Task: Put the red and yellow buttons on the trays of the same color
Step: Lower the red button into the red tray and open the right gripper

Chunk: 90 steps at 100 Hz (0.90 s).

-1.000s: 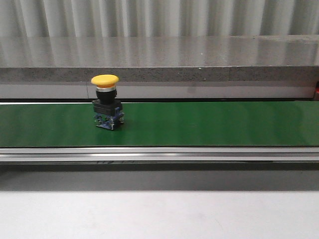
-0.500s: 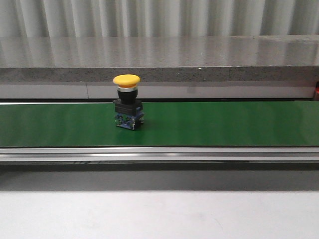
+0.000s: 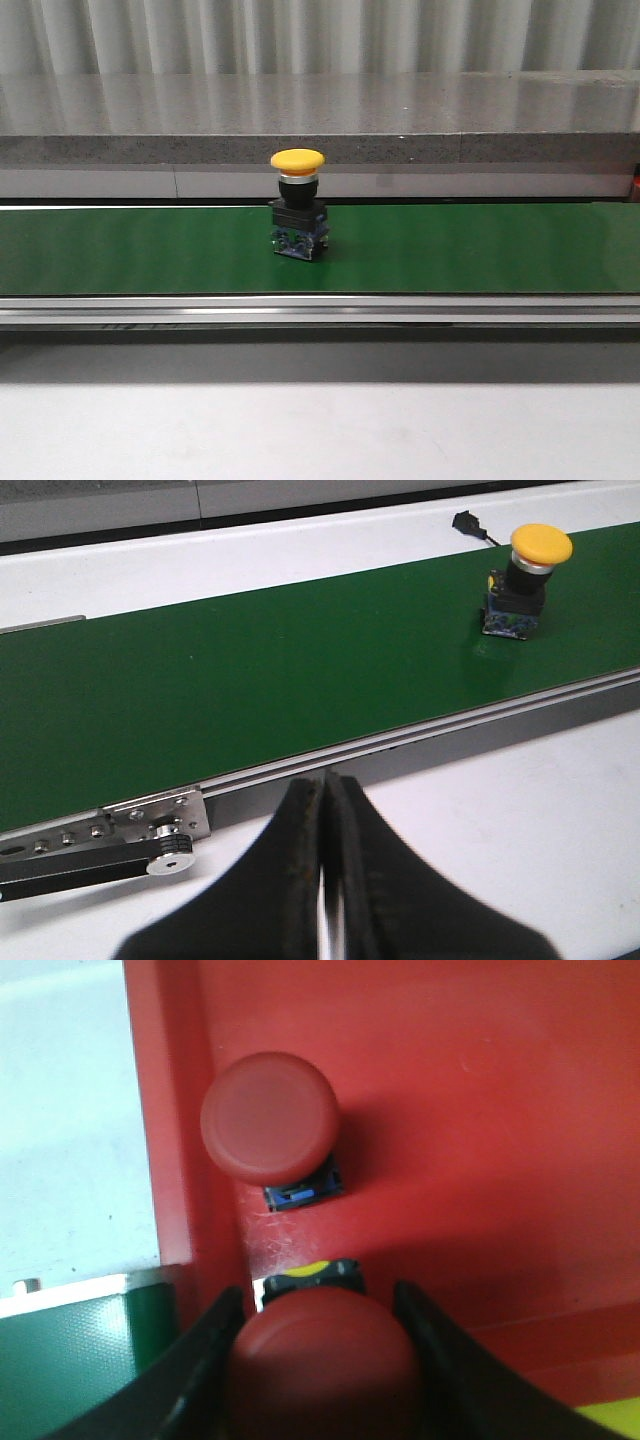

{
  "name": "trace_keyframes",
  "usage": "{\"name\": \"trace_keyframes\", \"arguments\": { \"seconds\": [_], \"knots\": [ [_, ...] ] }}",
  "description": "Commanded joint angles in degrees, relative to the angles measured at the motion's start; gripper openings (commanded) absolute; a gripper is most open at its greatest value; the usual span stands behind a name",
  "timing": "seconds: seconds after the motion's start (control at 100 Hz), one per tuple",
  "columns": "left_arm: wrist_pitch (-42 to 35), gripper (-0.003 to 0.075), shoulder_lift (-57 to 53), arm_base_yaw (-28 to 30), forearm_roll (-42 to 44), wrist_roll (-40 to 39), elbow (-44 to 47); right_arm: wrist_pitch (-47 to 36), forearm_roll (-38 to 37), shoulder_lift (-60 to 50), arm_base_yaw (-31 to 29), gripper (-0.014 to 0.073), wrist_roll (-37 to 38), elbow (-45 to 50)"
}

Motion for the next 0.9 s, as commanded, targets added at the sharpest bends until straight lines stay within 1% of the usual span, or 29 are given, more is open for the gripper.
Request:
{"name": "trace_keyframes", "arguments": {
  "seconds": [0.0, 0.25, 0.32, 0.39, 0.51, 0.56, 0.61, 0.65, 0.89],
  "knots": [
    [-3.49, -0.002, 0.36, -0.57, -1.46, 0.17, -1.47, -3.71, 2.18, -1.53, -0.45, 0.0057, -0.03, -1.83],
    [-3.49, -0.002, 0.36, -0.57, -1.46, 0.17, -1.47, -5.18, 3.06, 1.47, -0.45, 0.0062, -0.03, -1.83],
    [-3.49, -0.002, 0.36, -0.57, -1.46, 0.17, -1.47, -4.64, 3.13, 1.76, -0.45, 0.0093, -0.03, -1.83],
    [-3.49, -0.002, 0.36, -0.57, -1.46, 0.17, -1.47, -3.87, 3.13, 1.76, -0.45, 0.0194, -0.03, -1.83],
    [-3.49, -0.002, 0.36, -0.57, -1.46, 0.17, -1.47, -3.31, 3.13, 1.68, -0.45, 0.0456, -0.03, -1.83],
    [-3.49, -0.002, 0.36, -0.57, -1.46, 0.17, -1.47, -3.31, 3.13, 1.45, -0.45, 0.0531, -0.03, -1.83],
    [-3.49, -0.002, 0.36, -0.57, -1.46, 0.17, -1.47, -3.11, 3.13, 1.04, -0.45, 0.0575, -0.03, -1.83],
    [-3.49, -0.002, 0.36, -0.57, -1.46, 0.17, -1.47, -2.98, 3.13, 0.5, -0.45, 0.0585, -0.03, -1.83],
    [-3.49, -0.002, 0.36, -0.57, -1.46, 0.17, -1.47, -2.06, 3.13, -5.81, -0.24, 0.0581, -0.03, -0.4]
  ]
}}
